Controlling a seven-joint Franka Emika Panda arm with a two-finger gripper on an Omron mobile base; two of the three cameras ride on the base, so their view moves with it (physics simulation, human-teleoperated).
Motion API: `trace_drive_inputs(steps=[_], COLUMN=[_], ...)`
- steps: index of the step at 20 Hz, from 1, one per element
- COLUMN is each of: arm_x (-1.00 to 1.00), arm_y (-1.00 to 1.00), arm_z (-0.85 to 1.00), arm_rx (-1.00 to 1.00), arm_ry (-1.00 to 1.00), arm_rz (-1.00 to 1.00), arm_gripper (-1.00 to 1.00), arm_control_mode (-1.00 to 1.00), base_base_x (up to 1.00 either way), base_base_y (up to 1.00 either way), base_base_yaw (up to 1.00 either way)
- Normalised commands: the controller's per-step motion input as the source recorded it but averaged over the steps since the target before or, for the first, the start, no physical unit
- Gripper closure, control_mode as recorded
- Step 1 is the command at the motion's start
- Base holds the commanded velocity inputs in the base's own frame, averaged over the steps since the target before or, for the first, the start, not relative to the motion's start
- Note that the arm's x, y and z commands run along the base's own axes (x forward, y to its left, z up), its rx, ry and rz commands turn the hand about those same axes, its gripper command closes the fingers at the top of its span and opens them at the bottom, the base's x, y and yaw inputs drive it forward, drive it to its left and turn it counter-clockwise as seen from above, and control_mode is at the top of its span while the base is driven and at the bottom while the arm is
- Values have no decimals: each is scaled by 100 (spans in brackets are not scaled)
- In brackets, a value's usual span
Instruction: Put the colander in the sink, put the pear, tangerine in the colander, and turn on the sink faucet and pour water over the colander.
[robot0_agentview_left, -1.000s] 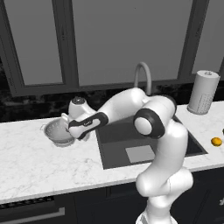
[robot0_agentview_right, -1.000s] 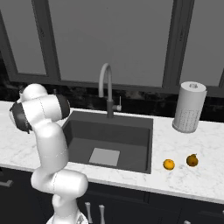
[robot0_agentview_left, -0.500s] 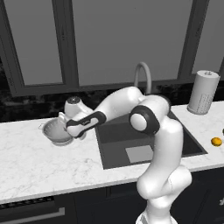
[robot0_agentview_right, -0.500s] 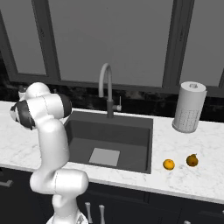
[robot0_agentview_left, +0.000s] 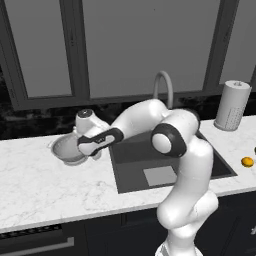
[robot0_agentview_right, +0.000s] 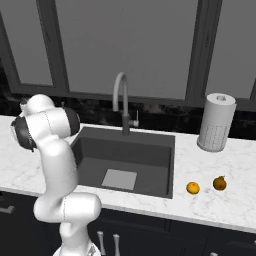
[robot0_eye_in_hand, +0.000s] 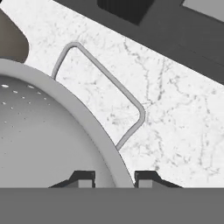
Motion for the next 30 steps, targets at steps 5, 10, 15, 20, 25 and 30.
trace_drive_inputs(steps=[5, 10, 15, 20, 25, 30], arm_x=[-53, -63, -75, -77, -72, -56], arm_y=[-65, -60, -67, -81, -84, -84], arm_z=[17, 49, 72, 66, 49, 21], arm_rx=[1, 6, 10, 8, 2, 0], arm_ry=[-9, -10, 0, 16, 23, 12], arm_rz=[-42, -31, -11, 0, 2, 19], arm_gripper=[100, 100, 100, 100, 100, 100], arm_control_mode=[-100, -100, -100, -100, -100, -100], base_base_x=[0, 0, 0, 0, 0, 0], base_base_y=[0, 0, 0, 0, 0, 0], base_base_yaw=[0, 0, 0, 0, 0, 0])
